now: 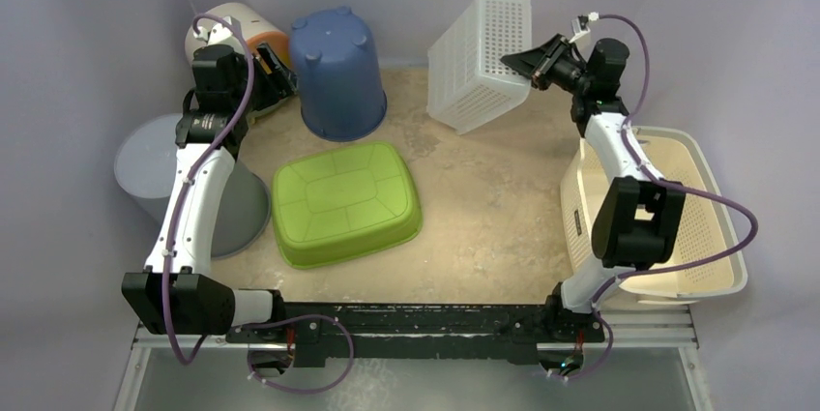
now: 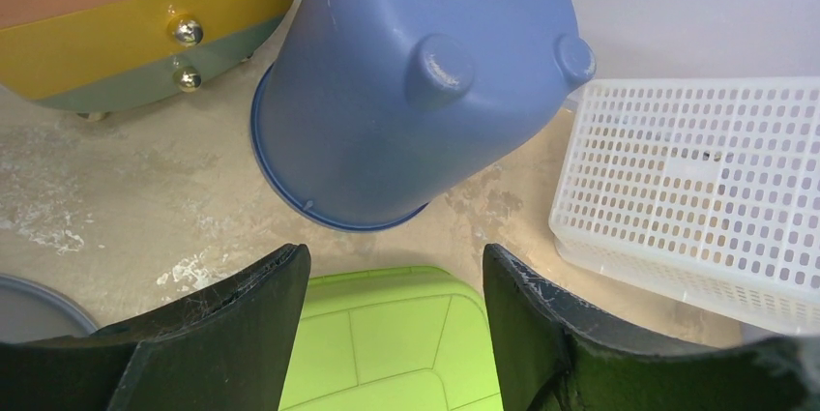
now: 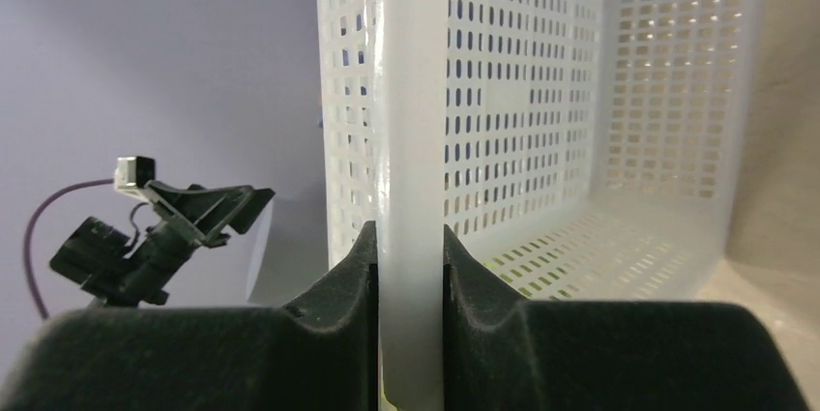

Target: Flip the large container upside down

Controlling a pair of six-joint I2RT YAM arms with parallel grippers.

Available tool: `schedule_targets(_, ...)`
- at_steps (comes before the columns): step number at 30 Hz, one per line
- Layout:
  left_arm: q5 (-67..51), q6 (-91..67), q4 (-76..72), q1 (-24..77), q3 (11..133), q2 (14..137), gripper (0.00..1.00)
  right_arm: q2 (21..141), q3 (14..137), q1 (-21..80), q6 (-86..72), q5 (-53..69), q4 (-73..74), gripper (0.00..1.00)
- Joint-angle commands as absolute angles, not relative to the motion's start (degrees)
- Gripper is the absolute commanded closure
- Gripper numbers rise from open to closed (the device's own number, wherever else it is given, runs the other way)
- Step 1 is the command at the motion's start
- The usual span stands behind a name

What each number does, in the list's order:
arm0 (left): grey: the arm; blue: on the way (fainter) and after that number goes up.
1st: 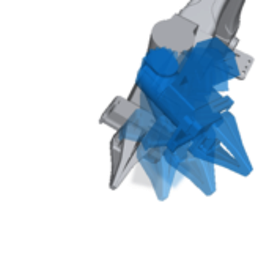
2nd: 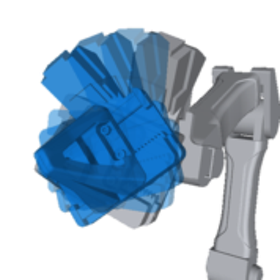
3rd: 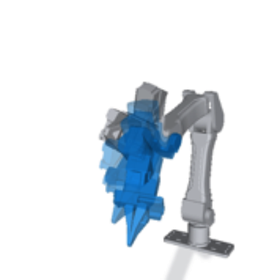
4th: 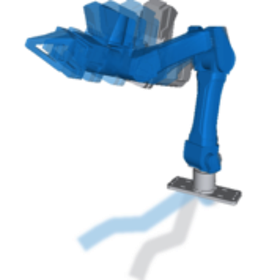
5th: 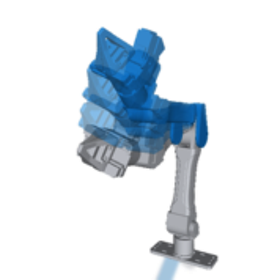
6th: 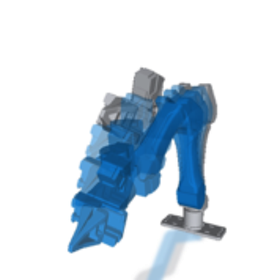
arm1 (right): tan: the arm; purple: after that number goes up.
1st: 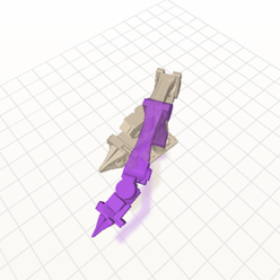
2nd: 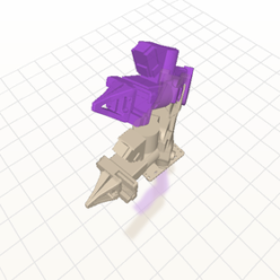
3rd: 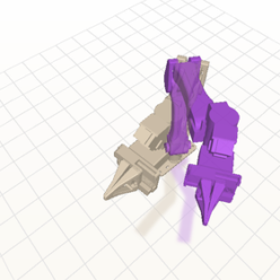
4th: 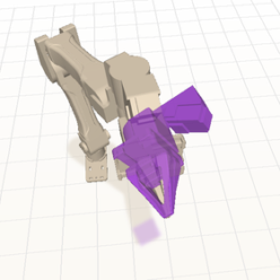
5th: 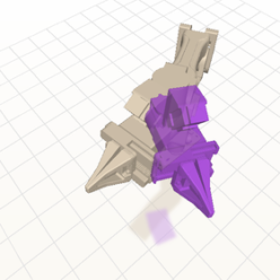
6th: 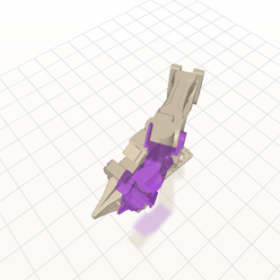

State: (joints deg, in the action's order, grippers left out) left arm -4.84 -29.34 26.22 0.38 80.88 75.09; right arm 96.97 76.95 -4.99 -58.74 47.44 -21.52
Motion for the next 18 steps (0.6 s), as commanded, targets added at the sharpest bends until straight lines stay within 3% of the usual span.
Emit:
schedule_targets(1, -5.1, -29.0, 23.4, -0.1, 82.2, 74.5, 0.35, 100.5, 77.5, -7.4, -38.7, 42.0, 4.8, 0.79)
schedule_targets(9, -5.5, -29.3, 22.6, -0.1, 81.9, 75.5, 0.35, 101.4, 77.6, -10.5, -30.0, 32.6, 14.3, 0.57)
schedule_targets(18, -5.4, -29.2, 23.0, -0.1, 82.0, 75.5, 0.35, 105.9, 81.0, -11.1, -24.0, 26.6, 18.0, 0.53)
